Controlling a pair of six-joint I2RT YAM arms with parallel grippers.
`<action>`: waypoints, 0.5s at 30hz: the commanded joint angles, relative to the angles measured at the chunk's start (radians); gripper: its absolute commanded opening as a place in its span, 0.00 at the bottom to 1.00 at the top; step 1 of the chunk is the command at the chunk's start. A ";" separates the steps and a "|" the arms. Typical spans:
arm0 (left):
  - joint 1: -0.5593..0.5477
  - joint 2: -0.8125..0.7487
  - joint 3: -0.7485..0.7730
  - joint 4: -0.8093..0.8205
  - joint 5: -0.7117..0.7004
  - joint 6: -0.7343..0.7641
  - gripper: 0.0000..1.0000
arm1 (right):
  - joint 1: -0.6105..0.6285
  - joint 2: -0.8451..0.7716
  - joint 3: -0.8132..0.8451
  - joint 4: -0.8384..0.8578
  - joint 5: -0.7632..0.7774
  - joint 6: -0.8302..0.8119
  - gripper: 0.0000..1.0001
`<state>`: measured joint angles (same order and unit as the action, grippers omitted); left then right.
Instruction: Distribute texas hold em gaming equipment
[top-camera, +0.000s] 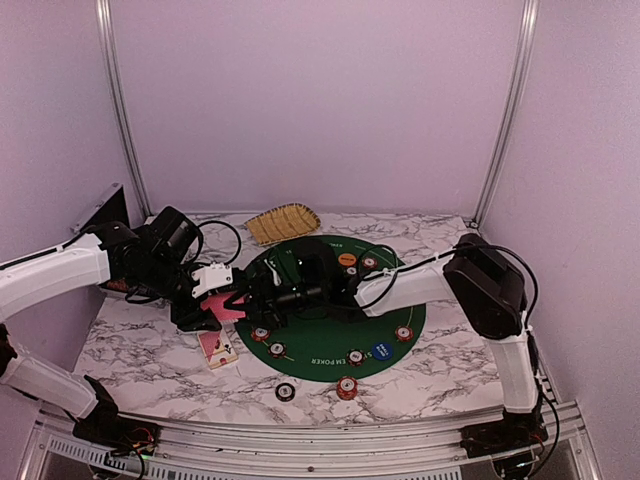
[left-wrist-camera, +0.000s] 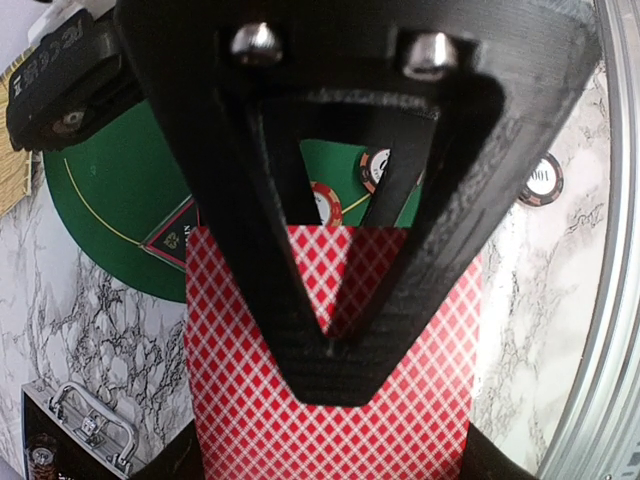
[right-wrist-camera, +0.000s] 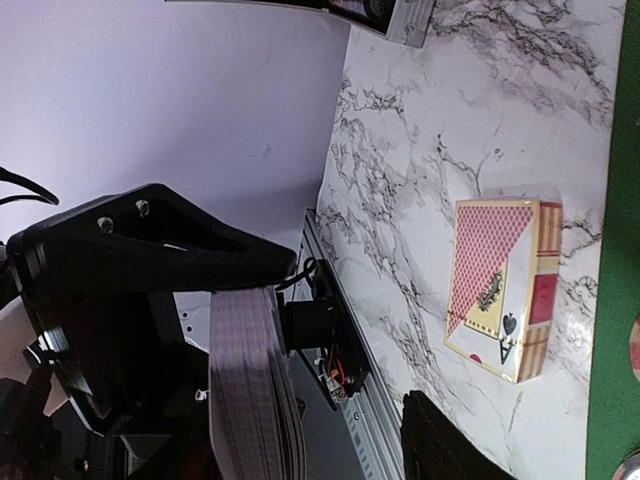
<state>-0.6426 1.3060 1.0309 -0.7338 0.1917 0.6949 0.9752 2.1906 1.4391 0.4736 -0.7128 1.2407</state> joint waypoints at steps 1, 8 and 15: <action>-0.003 -0.014 -0.011 0.006 -0.015 -0.012 0.18 | -0.012 -0.071 -0.038 -0.007 -0.007 -0.022 0.58; -0.002 -0.016 -0.018 0.006 -0.019 -0.017 0.16 | -0.014 -0.104 -0.053 0.001 -0.003 -0.021 0.46; -0.003 -0.012 -0.015 0.005 -0.021 -0.025 0.15 | -0.009 -0.087 -0.022 -0.004 -0.010 -0.021 0.39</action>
<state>-0.6426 1.3056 1.0168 -0.7334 0.1738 0.6807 0.9665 2.1246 1.3804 0.4690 -0.7158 1.2259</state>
